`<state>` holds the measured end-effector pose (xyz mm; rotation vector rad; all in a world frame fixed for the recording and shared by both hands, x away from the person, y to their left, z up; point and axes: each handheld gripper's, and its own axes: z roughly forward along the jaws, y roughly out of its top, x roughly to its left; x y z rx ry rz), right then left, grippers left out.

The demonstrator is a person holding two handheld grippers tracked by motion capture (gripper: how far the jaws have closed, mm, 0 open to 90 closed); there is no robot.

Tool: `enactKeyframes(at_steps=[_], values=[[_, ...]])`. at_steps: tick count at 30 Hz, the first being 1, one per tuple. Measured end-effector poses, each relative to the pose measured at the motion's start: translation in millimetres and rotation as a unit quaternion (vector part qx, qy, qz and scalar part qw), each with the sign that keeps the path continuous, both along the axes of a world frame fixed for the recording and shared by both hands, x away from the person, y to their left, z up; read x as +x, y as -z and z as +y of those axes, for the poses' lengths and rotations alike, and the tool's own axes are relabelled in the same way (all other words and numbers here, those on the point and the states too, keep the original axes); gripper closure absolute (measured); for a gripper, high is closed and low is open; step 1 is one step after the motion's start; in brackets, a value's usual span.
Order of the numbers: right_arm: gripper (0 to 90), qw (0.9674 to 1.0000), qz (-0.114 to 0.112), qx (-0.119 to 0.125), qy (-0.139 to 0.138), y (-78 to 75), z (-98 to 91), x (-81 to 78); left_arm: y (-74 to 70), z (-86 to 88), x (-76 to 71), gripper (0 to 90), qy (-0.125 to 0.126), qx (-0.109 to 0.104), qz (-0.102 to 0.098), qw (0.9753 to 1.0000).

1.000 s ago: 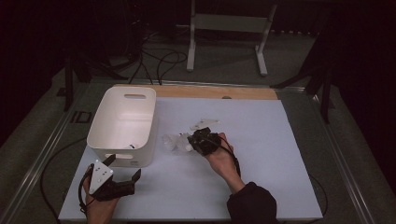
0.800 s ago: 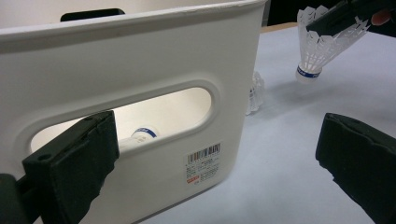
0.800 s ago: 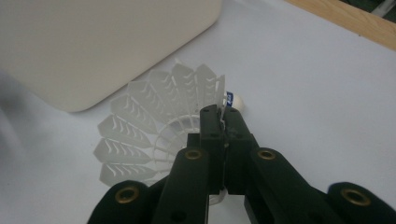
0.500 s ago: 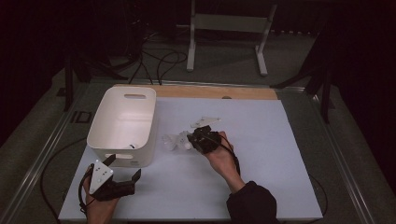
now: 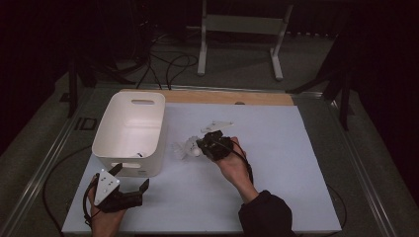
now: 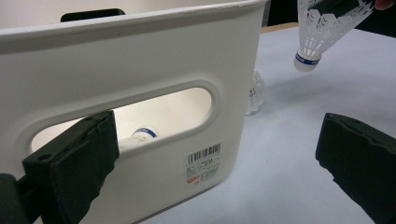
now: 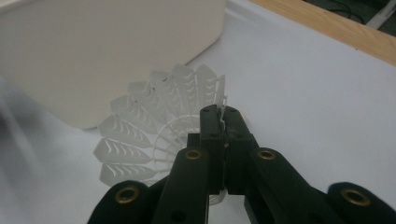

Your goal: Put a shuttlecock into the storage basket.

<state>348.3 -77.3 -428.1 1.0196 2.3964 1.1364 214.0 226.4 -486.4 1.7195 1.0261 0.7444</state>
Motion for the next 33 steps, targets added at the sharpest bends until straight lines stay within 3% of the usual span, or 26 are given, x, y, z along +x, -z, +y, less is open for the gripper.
enactKeyframes(at_steps=[17, 33], values=[[89.1, 0.9999, -0.016, -0.001, -0.004, -18.4, 8.5, 2.8, -0.1, 0.0, -0.1, 0.0, -0.001, -0.002, 0.0, 1.0], [89.2, 0.9998, -0.016, 0.012, -0.004, -29.2, 11.5, 8.5, -0.1, 0.1, -0.1, 0.0, 0.001, 0.0, 0.001, 1.0]])
